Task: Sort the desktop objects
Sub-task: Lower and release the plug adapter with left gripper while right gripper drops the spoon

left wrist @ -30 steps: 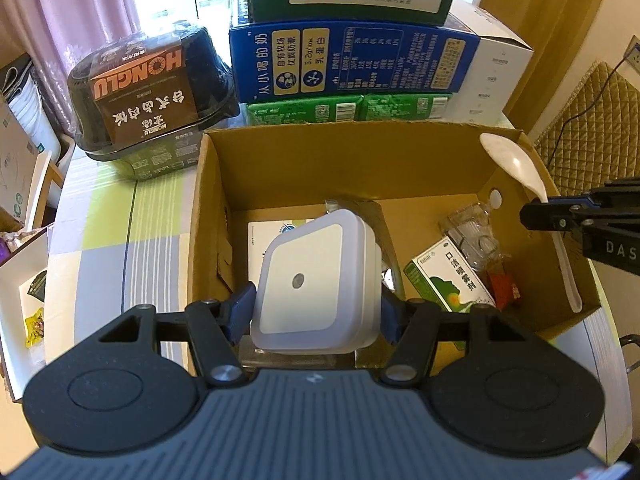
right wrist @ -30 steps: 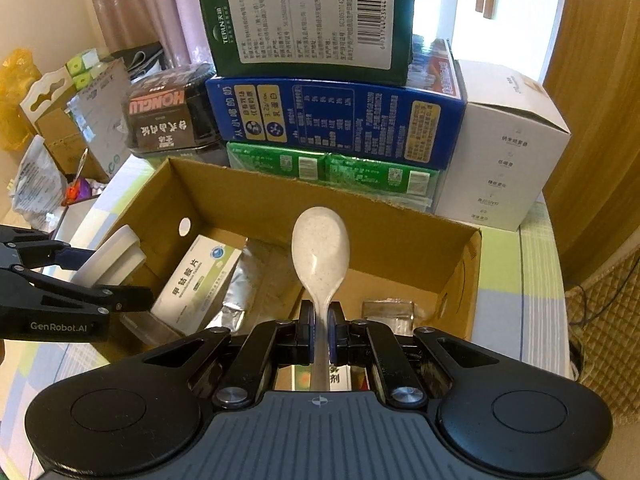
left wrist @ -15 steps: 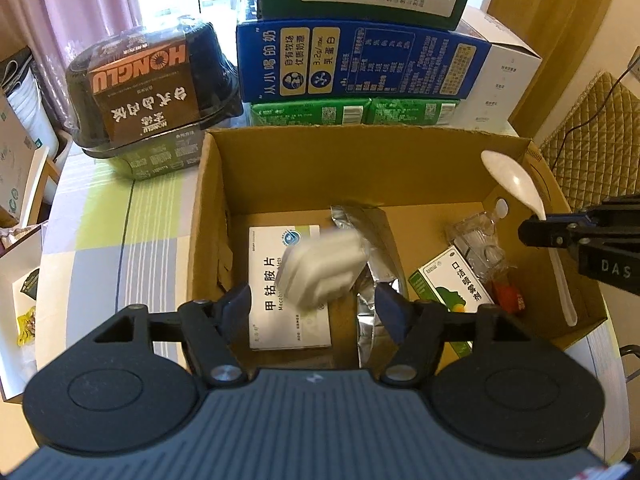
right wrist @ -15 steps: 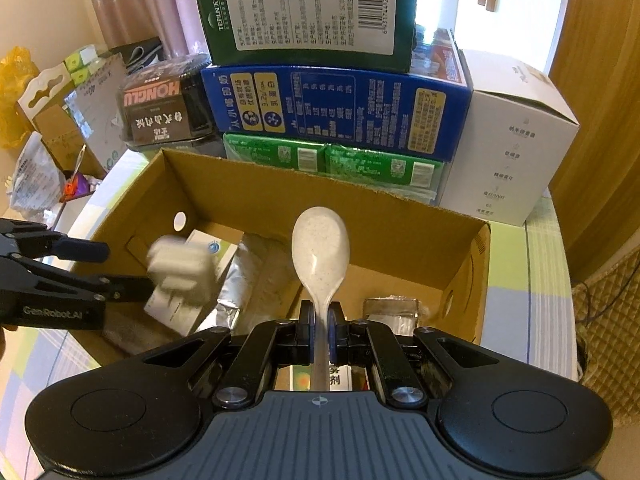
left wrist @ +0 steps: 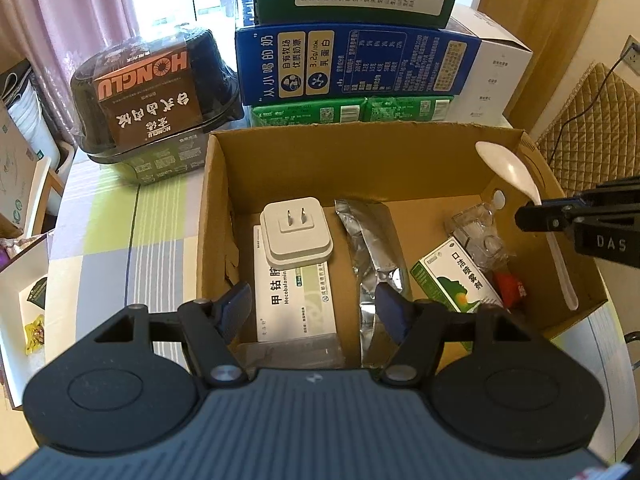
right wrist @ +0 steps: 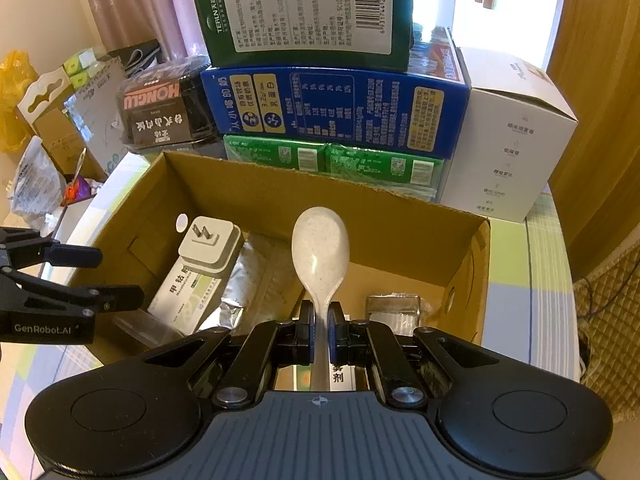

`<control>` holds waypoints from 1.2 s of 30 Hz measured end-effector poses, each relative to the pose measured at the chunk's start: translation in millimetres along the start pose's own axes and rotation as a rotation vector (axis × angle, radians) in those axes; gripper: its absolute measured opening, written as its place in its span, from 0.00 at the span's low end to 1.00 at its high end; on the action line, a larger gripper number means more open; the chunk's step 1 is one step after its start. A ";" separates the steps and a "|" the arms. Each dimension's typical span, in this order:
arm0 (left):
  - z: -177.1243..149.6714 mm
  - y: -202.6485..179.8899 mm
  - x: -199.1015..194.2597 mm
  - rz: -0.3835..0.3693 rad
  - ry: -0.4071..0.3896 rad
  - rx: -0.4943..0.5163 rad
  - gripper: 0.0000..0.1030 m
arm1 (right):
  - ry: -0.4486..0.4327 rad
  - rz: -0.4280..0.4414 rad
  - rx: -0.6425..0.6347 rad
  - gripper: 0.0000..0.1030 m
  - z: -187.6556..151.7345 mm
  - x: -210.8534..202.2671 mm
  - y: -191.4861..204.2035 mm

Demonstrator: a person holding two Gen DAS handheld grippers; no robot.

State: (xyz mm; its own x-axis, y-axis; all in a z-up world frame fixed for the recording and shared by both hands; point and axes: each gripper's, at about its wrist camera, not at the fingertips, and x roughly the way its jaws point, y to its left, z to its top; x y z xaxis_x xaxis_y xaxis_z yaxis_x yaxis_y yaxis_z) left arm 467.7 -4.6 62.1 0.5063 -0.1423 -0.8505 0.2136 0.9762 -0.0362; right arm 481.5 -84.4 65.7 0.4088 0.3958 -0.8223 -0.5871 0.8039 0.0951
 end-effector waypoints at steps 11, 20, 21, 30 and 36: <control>-3.8 0.6 1.8 -0.004 0.005 -0.005 0.62 | -0.002 0.011 0.008 0.03 1.7 2.7 5.4; -4.5 3.5 0.5 -0.009 0.002 -0.021 0.62 | -0.022 0.030 0.027 0.03 8.0 0.2 9.9; -4.3 3.9 -0.2 -0.011 0.001 -0.023 0.62 | -0.027 0.037 0.039 0.03 9.1 -0.1 9.1; -7.0 6.2 -4.1 -0.013 -0.011 -0.032 0.65 | -0.080 0.042 0.042 0.38 11.0 -7.4 8.4; -9.3 4.4 -8.7 -0.012 -0.013 -0.026 0.65 | -0.081 0.038 0.037 0.39 9.8 -9.3 8.6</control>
State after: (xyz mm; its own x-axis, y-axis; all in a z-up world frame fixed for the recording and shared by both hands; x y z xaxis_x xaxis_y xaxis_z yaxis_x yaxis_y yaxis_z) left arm 456.4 2.4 64.4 0.5151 -0.1558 -0.8429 0.1982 0.9783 -0.0597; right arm 479.5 -76.7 79.7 0.4423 0.4598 -0.7700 -0.5779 0.8027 0.1473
